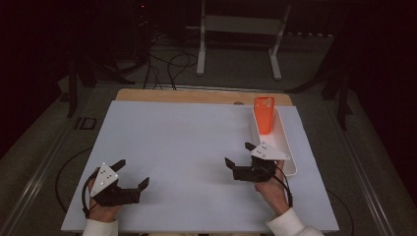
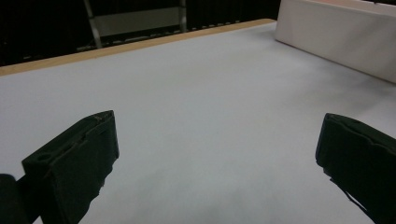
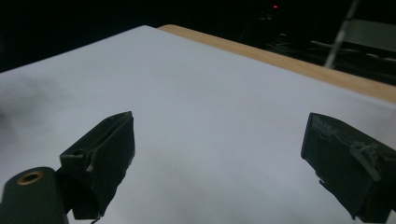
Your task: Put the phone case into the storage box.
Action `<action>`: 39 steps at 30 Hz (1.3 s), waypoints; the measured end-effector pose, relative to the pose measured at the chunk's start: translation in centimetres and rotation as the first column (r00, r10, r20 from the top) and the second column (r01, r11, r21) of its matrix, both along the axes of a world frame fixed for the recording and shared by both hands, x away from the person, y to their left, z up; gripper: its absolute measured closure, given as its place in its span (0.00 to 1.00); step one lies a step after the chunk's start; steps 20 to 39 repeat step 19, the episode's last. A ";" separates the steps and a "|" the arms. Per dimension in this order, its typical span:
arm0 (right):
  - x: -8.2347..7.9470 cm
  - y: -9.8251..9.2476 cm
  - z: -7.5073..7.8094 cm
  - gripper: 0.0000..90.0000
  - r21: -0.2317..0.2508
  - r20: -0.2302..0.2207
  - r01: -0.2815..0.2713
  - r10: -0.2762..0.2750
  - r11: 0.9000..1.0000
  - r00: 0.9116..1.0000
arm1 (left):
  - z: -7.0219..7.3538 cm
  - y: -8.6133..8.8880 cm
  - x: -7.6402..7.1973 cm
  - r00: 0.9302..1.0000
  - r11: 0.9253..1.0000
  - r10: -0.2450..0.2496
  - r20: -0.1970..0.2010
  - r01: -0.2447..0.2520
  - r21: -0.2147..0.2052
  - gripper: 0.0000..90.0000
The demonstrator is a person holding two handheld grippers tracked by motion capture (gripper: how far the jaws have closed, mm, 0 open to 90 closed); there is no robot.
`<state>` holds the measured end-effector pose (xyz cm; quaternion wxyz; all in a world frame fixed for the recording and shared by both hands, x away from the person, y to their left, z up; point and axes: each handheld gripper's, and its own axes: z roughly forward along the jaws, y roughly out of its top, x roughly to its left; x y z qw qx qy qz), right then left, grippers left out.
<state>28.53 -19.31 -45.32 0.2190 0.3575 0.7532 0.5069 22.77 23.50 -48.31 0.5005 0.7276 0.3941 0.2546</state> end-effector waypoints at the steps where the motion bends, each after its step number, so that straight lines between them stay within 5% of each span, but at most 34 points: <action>1: -0.2 -0.1 -0.2 0.11 -0.002 0.007 -0.011 0.011 1.000 1.000 | 0.0 0.0 0.0 1.000 1.000 -0.001 0.001 0.001 -0.002 0.00; 17: -3.5 -2.8 -2.2 0.13 0.050 0.063 -0.039 0.036 0.998 0.997 | 0.1 0.1 0.0 1.000 1.000 -0.004 -0.004 0.004 -0.005 0.00; 39: -3.5 -2.8 -2.1 0.13 0.056 0.068 -0.045 0.042 0.997 0.997 | 0.1 0.1 0.1 1.000 1.000 -0.004 -0.005 0.004 -0.003 0.00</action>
